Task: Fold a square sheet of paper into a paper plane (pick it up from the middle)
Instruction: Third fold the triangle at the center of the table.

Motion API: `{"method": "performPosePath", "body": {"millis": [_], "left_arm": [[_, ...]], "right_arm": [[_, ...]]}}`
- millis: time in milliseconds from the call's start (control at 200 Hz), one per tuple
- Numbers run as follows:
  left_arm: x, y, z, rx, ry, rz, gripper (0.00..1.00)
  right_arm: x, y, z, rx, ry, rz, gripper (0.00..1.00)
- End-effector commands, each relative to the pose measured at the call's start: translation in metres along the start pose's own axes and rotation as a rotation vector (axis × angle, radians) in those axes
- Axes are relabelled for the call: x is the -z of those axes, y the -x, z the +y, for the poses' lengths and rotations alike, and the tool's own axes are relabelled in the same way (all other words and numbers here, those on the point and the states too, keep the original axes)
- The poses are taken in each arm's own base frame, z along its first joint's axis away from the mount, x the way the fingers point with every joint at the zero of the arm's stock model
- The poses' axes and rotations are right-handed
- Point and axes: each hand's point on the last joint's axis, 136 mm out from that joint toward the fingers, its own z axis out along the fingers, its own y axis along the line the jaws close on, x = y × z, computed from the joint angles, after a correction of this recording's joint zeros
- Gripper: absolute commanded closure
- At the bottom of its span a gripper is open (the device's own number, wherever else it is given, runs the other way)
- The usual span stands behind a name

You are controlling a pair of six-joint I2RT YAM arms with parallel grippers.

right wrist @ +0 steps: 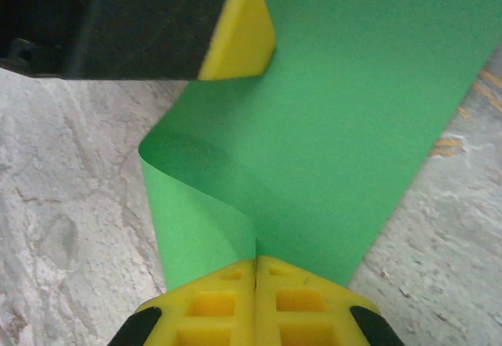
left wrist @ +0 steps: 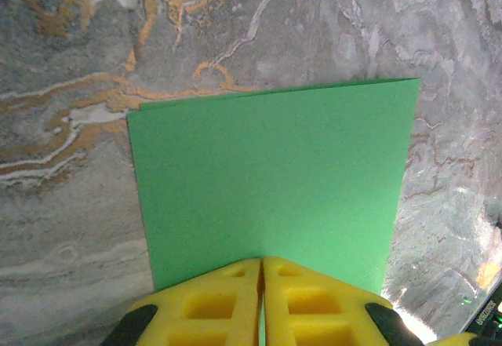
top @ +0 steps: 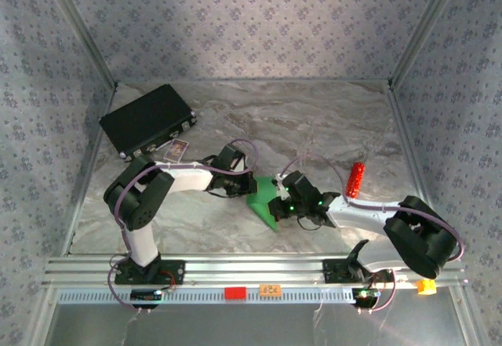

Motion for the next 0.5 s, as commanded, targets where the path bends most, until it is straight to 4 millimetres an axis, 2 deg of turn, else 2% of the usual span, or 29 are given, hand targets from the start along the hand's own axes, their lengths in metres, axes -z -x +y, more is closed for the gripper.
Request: {"method": "performPosePath", "body": {"millis": [0, 160, 495], "left_arm": [[-0.0047, -0.0057, 0.0135, -0.003, 0.061, 0.014, 0.91], [-0.0047, -0.0058, 0.0131, -0.004, 0.061, 0.015, 0.91], [-0.0046, -0.0055, 0.0124, -0.006, 0.061, 0.015, 0.90]], "right_arm": [[0.0007, 0.0015, -0.0064, -0.020, -0.044, 0.014, 0.99], [0.0004, -0.0046, -0.0050, -0.029, -0.039, 0.035, 0.99], [-0.0027, 0.0032, -0.0069, -0.030, -0.058, 0.012, 0.99]]}}
